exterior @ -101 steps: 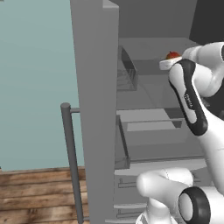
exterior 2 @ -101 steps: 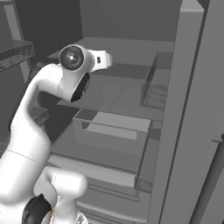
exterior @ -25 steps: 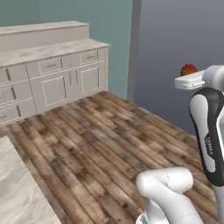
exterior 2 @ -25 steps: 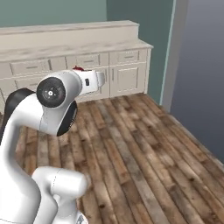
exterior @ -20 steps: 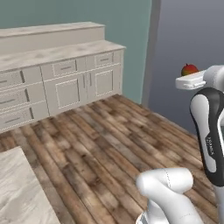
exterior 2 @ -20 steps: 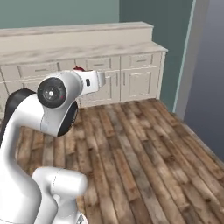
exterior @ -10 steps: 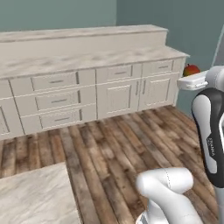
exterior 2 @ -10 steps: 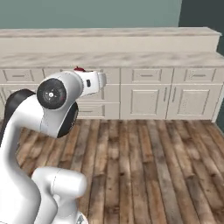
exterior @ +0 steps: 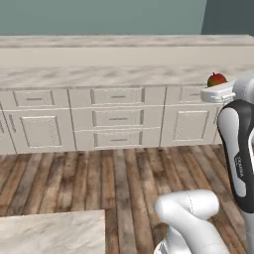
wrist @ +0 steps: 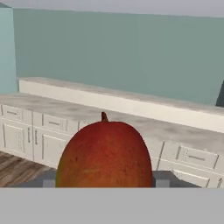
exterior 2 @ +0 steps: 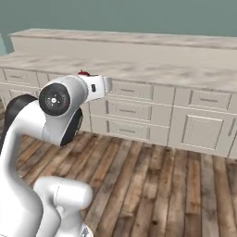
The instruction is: Retrieve the mango and peach from the fridge and place them into the bowl on the dining table.
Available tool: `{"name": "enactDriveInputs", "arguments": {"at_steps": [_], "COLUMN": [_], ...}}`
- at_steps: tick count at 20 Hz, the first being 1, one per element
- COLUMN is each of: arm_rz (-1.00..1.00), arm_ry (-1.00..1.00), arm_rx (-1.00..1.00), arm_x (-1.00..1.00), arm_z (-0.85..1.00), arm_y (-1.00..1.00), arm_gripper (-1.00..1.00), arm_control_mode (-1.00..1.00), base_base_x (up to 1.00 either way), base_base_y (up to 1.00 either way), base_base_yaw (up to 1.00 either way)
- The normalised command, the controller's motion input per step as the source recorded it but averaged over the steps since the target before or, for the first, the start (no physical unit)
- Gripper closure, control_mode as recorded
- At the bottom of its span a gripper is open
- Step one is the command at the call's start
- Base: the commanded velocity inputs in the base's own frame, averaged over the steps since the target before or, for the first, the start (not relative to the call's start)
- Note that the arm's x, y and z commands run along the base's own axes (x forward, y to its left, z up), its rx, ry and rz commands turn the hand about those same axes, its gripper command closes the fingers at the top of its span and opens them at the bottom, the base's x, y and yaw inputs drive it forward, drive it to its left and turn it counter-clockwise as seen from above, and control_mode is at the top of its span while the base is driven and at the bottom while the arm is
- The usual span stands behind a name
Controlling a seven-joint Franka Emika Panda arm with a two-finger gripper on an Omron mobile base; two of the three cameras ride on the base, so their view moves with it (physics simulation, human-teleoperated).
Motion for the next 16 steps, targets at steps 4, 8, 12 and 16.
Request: {"name": "enactDriveInputs", "arguments": {"at_steps": [4, 8, 12, 16], "arm_rz": [0.0, 0.0, 0.0, 0.0], "arm_ry": [0.0, 0.0, 0.0, 0.0], "arm_rx": [0.0, 0.0, 0.0, 0.0], "arm_x": [0.0, 0.0, 0.0, 0.0], "arm_z": [0.0, 0.0, 0.0, 0.0], "arm_y": [0.0, 0.0, 0.0, 0.0], "arm_gripper": [1.0, 1.0, 1.0, 1.0], "arm_control_mode": [1.0, 1.0, 1.0, 1.0], "base_base_x": [0.91, 0.92, 0.86, 0.7], "base_base_y": [0.16, 0.18, 0.19, 0.25], "base_base_yaw": [0.5, 0.52, 0.54, 0.59]}}
